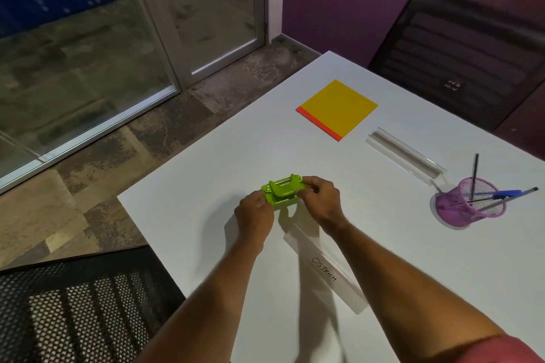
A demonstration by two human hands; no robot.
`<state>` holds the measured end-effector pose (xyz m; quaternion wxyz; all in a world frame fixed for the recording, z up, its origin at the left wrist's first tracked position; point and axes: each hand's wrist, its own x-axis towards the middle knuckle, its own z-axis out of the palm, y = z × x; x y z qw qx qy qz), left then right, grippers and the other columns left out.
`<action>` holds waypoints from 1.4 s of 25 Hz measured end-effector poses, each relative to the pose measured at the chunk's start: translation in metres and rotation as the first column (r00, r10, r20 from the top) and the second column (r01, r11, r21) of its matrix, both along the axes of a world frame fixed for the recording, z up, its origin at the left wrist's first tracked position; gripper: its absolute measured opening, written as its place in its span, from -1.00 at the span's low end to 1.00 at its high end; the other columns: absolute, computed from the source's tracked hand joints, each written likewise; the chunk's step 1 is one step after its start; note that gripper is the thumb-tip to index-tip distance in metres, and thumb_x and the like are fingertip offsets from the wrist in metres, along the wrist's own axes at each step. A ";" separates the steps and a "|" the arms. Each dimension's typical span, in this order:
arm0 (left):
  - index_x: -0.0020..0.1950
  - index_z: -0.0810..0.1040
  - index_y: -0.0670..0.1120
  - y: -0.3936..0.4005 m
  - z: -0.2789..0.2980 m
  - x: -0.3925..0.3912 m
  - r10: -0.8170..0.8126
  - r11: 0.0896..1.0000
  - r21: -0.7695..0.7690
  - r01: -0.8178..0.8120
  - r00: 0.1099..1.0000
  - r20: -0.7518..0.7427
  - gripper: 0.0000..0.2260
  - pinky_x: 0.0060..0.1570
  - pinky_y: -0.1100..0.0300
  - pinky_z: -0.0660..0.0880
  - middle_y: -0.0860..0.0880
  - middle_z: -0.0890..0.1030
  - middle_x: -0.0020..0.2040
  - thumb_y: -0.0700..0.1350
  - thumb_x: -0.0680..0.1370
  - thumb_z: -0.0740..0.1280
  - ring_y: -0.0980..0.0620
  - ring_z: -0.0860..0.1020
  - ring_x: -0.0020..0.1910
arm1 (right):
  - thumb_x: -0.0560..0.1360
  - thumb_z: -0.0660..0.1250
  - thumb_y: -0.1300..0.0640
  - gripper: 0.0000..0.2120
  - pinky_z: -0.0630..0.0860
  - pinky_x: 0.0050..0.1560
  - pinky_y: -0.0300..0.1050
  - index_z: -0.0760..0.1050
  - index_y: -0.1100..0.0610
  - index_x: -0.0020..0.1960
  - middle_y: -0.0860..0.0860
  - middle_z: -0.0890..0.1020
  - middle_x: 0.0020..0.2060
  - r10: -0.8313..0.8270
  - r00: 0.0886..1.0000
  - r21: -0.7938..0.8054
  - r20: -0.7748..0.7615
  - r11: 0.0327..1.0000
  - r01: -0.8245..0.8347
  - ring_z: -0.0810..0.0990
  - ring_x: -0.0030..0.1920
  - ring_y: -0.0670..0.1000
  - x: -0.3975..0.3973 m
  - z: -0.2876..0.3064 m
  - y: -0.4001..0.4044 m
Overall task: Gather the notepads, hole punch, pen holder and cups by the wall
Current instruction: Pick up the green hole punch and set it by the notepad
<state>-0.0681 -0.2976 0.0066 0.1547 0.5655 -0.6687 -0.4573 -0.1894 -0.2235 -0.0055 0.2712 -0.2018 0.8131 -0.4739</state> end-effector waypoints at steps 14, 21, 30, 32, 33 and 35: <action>-0.12 0.62 -0.10 0.063 0.029 -0.017 0.022 0.950 0.301 0.087 0.940 -0.341 -0.81 -0.36 0.31 0.58 -0.08 0.68 -0.18 -0.37 0.41 0.45 0.04 0.66 -0.28 | 0.43 0.36 0.33 -0.77 0.55 0.07 -0.22 0.71 0.11 -0.02 -0.05 0.72 -0.19 -0.296 0.955 -0.084 -0.004 0.952 0.295 0.67 -0.10 -0.07 -0.013 0.043 0.117; -0.03 0.62 -0.21 0.128 0.042 -0.036 -0.132 0.896 0.364 0.253 0.937 -0.325 -0.84 -0.20 0.20 0.63 -0.13 0.65 -0.15 -0.39 0.43 0.44 -0.05 0.65 -0.18 | 0.41 0.44 0.29 -0.83 0.57 0.09 -0.17 0.72 0.08 -0.09 -0.07 0.72 -0.22 -0.500 0.866 -0.068 0.010 0.864 0.500 0.68 -0.11 -0.07 -0.005 0.047 0.201; -0.03 0.61 -0.21 0.231 0.042 -0.059 -0.392 0.817 0.335 0.470 0.878 -0.275 -0.83 -0.32 0.25 0.61 -0.18 0.64 -0.09 -0.38 0.42 0.43 -0.08 0.63 -0.20 | 0.40 0.46 0.29 -0.85 0.55 0.12 -0.16 0.72 0.11 -0.09 0.01 0.73 -0.18 -0.713 0.700 -0.046 0.041 0.699 0.714 0.67 -0.07 -0.02 0.016 0.052 0.323; -0.06 0.61 -0.21 0.258 0.041 -0.063 -0.454 0.790 0.325 0.520 0.852 -0.262 -0.83 -0.23 0.17 0.63 -0.19 0.64 -0.08 -0.39 0.41 0.43 -0.10 0.64 -0.19 | 0.40 0.46 0.29 -0.85 0.54 0.12 -0.17 0.72 0.12 -0.08 0.01 0.73 -0.17 -0.746 0.664 -0.042 0.042 0.663 0.748 0.67 -0.07 -0.02 0.023 0.053 0.354; -0.09 0.61 -0.19 0.273 0.041 -0.065 -0.480 0.779 0.318 0.541 0.840 -0.253 -0.84 -0.21 0.14 0.64 -0.19 0.65 -0.08 -0.40 0.40 0.43 -0.10 0.65 -0.19 | 0.40 0.46 0.29 -0.85 0.54 0.11 -0.17 0.72 0.12 -0.08 0.02 0.73 -0.17 -0.760 0.648 -0.041 0.041 0.647 0.762 0.67 -0.07 -0.02 0.026 0.053 0.370; -0.17 0.61 -0.15 0.302 0.040 -0.066 -0.519 0.764 0.303 0.569 0.822 -0.236 -0.83 -0.18 0.11 0.65 -0.19 0.65 -0.09 -0.41 0.39 0.43 -0.08 0.65 -0.24 | 0.41 0.46 0.29 -0.85 0.54 0.08 -0.19 0.72 0.14 -0.06 0.03 0.73 -0.17 -0.781 0.623 -0.046 0.040 0.622 0.782 0.67 -0.07 -0.01 0.032 0.051 0.400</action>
